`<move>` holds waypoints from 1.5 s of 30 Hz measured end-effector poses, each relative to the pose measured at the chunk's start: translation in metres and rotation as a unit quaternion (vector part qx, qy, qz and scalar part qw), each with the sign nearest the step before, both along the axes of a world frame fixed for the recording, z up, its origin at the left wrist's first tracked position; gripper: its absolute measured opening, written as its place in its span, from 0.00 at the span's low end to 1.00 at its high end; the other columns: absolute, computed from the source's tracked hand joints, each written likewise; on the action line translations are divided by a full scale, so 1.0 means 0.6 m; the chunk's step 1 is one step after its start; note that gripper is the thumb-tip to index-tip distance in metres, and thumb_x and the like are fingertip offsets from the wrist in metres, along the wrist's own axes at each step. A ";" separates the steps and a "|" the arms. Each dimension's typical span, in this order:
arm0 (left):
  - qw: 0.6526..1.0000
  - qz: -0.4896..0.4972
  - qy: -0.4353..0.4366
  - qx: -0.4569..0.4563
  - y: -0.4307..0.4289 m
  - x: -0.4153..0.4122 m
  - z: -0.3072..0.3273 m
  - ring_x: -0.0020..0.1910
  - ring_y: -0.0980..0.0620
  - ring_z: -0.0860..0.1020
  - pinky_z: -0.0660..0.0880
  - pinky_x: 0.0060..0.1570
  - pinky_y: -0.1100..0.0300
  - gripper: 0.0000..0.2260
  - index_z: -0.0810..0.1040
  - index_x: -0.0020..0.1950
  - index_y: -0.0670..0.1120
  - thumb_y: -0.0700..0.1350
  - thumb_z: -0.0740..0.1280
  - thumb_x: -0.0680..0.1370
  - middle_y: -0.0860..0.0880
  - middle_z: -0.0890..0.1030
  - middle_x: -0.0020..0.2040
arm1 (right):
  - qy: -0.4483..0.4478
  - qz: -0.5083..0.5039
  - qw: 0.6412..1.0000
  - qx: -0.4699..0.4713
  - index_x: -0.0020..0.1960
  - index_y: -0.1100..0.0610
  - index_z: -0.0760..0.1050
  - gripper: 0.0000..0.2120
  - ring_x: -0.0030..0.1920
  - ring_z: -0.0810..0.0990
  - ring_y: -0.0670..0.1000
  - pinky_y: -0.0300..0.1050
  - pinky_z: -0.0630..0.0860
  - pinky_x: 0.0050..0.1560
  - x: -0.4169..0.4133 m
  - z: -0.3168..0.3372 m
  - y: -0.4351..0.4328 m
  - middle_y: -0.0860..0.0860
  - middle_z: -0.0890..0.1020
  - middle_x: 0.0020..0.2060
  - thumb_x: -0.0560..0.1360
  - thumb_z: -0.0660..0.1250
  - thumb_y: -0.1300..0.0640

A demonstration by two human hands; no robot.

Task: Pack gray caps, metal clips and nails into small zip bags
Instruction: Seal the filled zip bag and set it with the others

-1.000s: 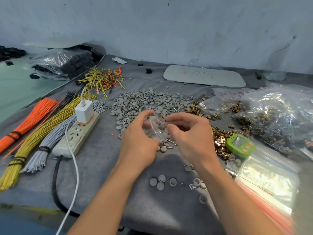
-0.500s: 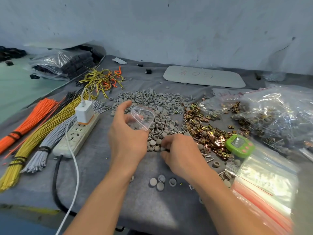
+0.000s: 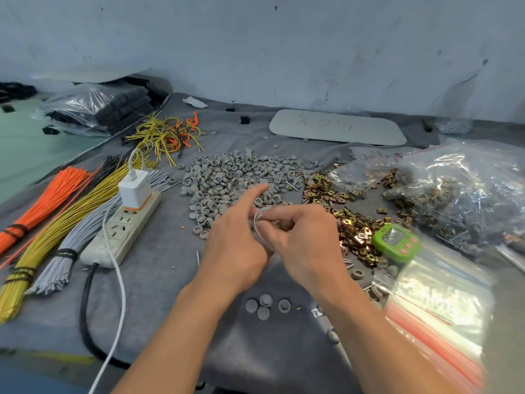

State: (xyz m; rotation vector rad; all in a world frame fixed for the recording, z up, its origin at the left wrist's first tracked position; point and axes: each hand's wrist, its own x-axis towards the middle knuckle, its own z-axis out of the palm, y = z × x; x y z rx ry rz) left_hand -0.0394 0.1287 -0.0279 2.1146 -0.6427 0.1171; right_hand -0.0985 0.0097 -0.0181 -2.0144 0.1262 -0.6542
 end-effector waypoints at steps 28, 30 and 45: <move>0.995 0.091 0.004 -0.038 0.014 0.010 0.003 0.48 0.68 0.75 0.70 0.45 0.64 0.42 0.67 0.73 0.66 0.39 0.78 0.67 0.61 0.78 0.47 | 0.179 -0.207 0.944 -0.185 0.53 0.49 0.84 0.12 0.46 0.83 0.50 0.45 0.80 0.49 -0.016 0.003 -0.029 0.46 0.86 0.45 0.77 0.67 0.63; 0.998 0.053 0.017 -0.009 0.006 0.002 0.003 0.48 0.67 0.76 0.70 0.47 0.61 0.41 0.68 0.73 0.65 0.41 0.79 0.66 0.61 0.78 0.45 | 0.060 -0.194 0.973 -0.107 0.49 0.48 0.86 0.10 0.43 0.82 0.39 0.30 0.76 0.46 -0.021 0.019 -0.035 0.40 0.85 0.41 0.76 0.70 0.62; 0.994 0.010 0.056 -0.098 -0.005 -0.004 0.010 0.41 0.63 0.83 0.80 0.44 0.57 0.18 0.84 0.48 0.60 0.39 0.80 0.67 0.60 0.86 0.42 | -0.020 -0.079 0.996 0.044 0.41 0.41 0.87 0.12 0.33 0.82 0.41 0.35 0.74 0.31 -0.016 0.021 -0.031 0.38 0.85 0.34 0.73 0.73 0.59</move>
